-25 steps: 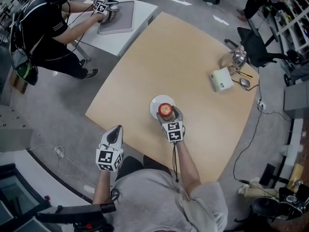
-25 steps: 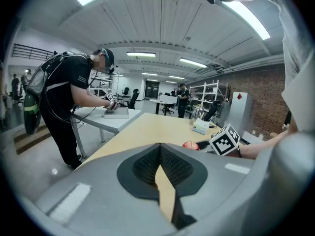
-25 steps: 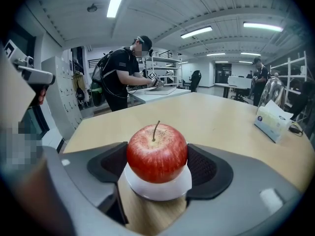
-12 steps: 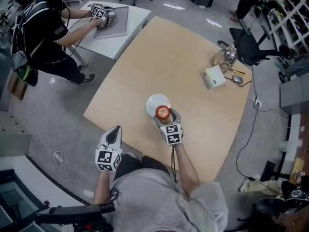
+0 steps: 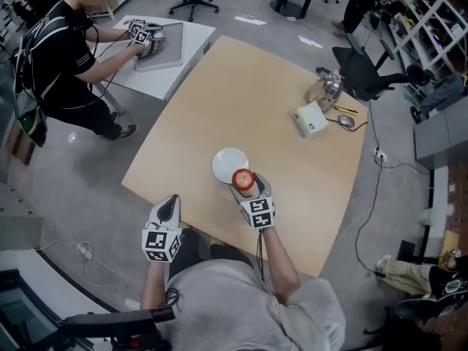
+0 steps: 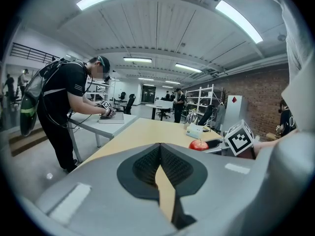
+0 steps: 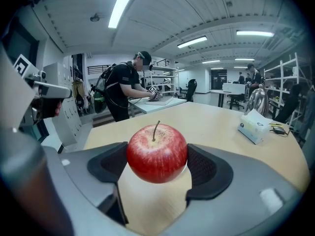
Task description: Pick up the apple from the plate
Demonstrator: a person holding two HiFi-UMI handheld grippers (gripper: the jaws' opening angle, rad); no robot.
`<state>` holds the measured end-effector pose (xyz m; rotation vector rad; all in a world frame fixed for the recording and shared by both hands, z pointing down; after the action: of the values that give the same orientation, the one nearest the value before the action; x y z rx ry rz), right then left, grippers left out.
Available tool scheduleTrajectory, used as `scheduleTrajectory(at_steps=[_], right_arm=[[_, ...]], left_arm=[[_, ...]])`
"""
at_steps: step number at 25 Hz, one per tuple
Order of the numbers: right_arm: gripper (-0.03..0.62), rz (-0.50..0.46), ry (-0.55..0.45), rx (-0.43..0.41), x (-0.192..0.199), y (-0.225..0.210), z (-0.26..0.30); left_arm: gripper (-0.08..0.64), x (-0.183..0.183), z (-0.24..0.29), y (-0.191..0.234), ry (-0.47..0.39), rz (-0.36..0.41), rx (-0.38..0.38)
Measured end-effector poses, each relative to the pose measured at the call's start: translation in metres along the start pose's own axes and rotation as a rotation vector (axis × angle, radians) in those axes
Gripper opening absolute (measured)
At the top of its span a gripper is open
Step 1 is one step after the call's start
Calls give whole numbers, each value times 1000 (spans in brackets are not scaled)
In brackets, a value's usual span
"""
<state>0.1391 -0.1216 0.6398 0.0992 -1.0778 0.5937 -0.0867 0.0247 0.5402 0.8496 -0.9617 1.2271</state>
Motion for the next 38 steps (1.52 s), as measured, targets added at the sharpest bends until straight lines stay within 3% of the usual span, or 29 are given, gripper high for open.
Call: scheduleTrajectory(at_steps=[12, 38], right_arm=[[382, -15, -24, -22, -5, 20, -8], [382, -92, -25, -106, -57, 89, 93]], left_arm=[[20, 7, 7, 9, -13, -25, -5], [20, 24, 8, 120, 16, -94, -78]])
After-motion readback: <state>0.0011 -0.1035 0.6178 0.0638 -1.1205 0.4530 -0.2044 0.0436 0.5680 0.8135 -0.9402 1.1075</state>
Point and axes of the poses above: the fingertips, and each gripper's own axes: z forward along the fingers, y to its left, x out of its underside, the point moved 6 cm from there along -z, backward along the fingers, and after that the axes turned 15 degrees about -x, right-handed, at the moved point
